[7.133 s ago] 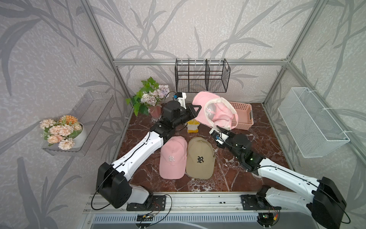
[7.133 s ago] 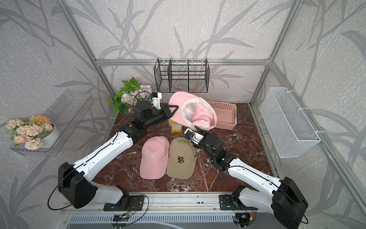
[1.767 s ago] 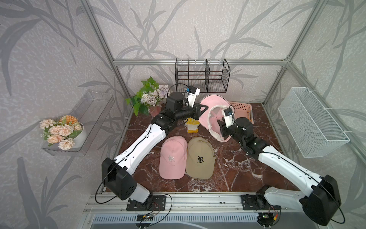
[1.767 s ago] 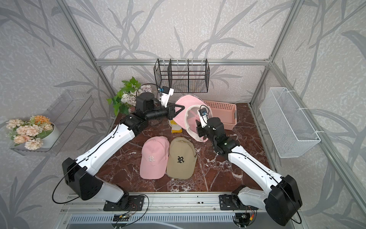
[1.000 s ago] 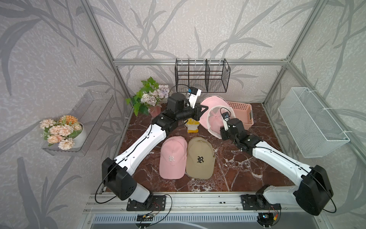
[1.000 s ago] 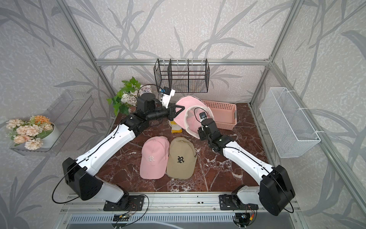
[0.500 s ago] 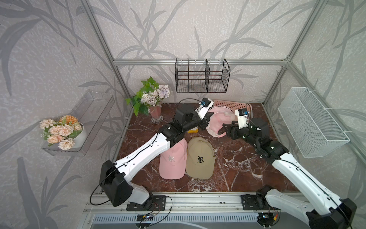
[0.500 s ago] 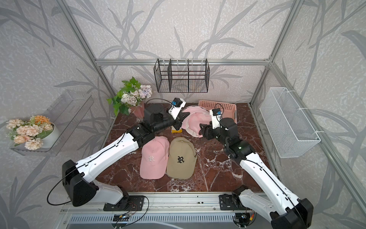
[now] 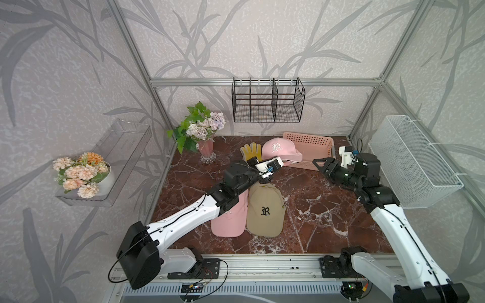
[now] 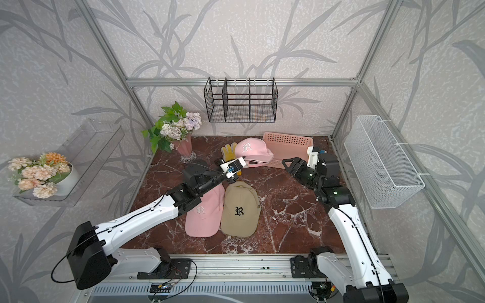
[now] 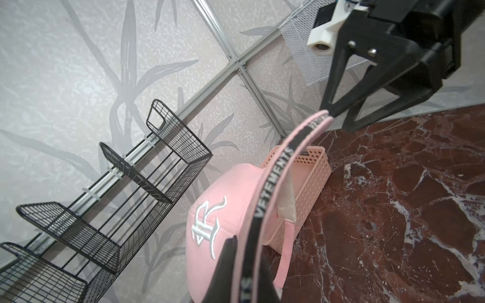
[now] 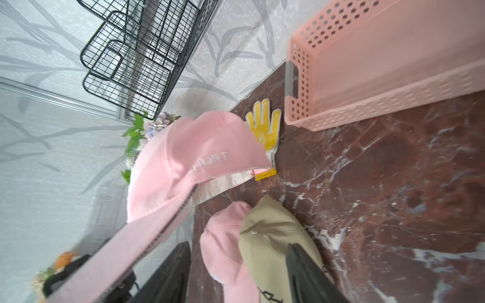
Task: Turn the baseball cap inside out
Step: Place the baseball cap at the center of the board.
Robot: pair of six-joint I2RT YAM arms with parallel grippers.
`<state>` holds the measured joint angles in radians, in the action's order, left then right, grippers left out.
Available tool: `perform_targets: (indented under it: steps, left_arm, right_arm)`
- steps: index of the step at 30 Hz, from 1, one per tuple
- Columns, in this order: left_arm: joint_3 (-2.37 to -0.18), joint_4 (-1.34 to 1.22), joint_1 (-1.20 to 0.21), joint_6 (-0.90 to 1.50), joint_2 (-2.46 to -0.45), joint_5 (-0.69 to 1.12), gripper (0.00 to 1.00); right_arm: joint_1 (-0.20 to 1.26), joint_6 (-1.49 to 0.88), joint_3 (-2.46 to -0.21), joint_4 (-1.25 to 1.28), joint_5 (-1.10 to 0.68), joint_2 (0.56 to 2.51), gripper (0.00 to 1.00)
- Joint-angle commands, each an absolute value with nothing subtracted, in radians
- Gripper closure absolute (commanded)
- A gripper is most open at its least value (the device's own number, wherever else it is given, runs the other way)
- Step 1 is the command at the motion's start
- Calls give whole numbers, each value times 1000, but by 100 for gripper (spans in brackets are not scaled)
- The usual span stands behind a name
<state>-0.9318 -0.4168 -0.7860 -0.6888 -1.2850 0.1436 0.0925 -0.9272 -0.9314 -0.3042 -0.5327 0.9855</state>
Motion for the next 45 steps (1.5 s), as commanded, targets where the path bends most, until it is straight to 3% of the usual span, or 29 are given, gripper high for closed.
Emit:
perform_targets:
  steps: [1, 24, 27, 31, 33, 35, 38, 45]
  left_arm:
    - [-899, -576, -806, -830, -1267, 169, 100]
    - [-839, -698, -901, -891, -1328, 170, 100]
    - [-838, -707, -911, -898, -1335, 166, 100]
    - [-838, -712, -922, -898, -1341, 174, 100]
    - [-837, -712, -923, -892, -1338, 178, 95]
    - [-831, -707, -923, -882, -1327, 184, 81]
    - [-816, -660, -923, -866, -1285, 208, 60]
    - [-710, -503, -925, -774, -1089, 298, 31]
  right_arm:
    - [89, -1115, -890, -171, -604, 996, 41]
    - [92, -1155, -855, -111, -584, 1048, 51]
    - [95, -1158, -850, -100, -584, 1058, 59]
    - [95, -1158, -844, -89, -577, 1065, 83]
    - [95, -1155, -841, -89, -564, 1060, 93]
    - [94, -1142, -841, -95, -549, 1055, 100]
    - [94, -1114, -821, -72, -537, 1047, 100]
    - [90, -972, -680, 185, -613, 994, 100]
